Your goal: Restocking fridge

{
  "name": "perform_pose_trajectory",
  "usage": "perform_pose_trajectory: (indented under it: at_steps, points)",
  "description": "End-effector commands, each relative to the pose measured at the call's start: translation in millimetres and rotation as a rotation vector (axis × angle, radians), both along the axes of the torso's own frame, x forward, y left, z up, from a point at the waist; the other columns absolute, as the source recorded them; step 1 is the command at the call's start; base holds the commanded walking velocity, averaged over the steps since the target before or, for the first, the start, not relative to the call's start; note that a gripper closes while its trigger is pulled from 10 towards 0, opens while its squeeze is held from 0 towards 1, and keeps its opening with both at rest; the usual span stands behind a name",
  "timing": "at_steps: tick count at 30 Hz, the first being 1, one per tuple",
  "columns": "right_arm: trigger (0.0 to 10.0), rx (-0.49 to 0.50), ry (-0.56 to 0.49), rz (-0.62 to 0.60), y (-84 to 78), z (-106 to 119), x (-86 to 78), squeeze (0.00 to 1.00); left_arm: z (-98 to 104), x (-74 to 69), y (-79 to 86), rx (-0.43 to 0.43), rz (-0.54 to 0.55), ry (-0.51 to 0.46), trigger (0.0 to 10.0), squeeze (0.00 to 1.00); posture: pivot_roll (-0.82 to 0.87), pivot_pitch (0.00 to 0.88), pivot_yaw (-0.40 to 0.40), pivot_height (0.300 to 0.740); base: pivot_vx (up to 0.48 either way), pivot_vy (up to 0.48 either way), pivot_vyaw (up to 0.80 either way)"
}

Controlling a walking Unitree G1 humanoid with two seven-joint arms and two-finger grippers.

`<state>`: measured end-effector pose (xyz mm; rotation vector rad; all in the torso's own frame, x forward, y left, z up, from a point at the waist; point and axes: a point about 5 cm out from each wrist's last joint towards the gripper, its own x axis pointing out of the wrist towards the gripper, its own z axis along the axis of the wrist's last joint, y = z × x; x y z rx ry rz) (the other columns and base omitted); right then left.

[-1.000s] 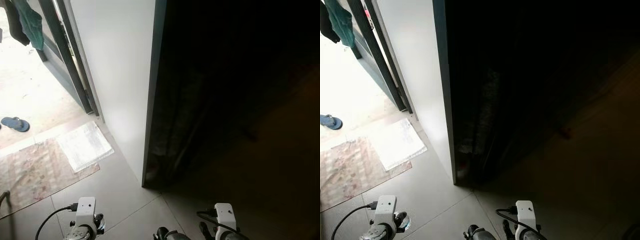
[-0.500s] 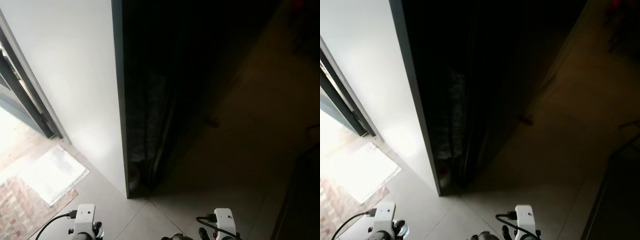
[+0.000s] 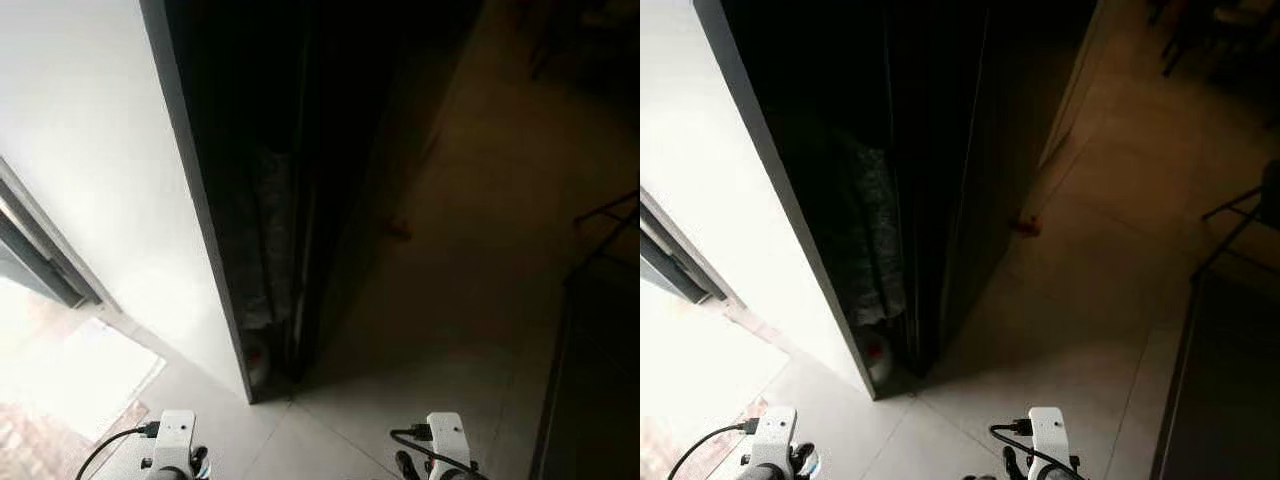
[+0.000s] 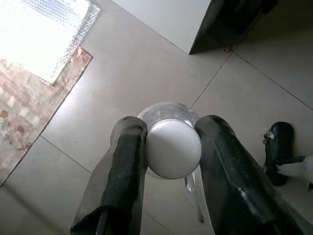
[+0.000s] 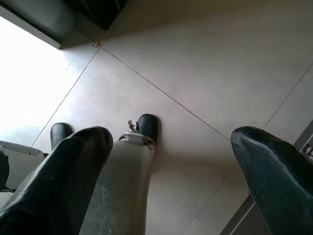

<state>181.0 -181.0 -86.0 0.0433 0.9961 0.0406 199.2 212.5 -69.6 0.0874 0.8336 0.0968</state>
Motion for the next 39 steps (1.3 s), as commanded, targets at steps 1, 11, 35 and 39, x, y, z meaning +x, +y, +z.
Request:
perform_pose_trajectory:
  at_steps: [1,11,35,39]
  points:
    - [10.0,-0.001,0.002,-0.017,-2.8,-0.2,-1.1,0.0,-4.3,-7.1,-0.3,-0.009,0.016,0.029,10.0,0.0,0.01,0.15,-0.067,0.74,0.0,0.304,0.0]
    - [10.0,-0.002,0.006,-0.028,-3.3,0.4,0.6,0.0,-4.3,-6.8,0.2,-0.015,0.025,0.033,10.0,0.0,0.01,0.176,-0.068,0.74,0.0,0.307,-0.36]
    - [10.0,-0.009,-0.014,-0.06,-3.8,1.3,2.3,0.0,-8.9,-14.6,0.4,-0.014,0.028,0.075,10.0,0.0,0.0,0.196,-0.065,0.74,0.0,0.308,-0.03]
    - [10.0,-0.007,-0.013,-0.064,-3.4,1.2,2.2,0.0,-9.3,-14.9,0.2,-0.013,0.028,0.081,10.0,0.0,0.0,0.199,-0.067,0.74,0.0,0.151,-0.4]
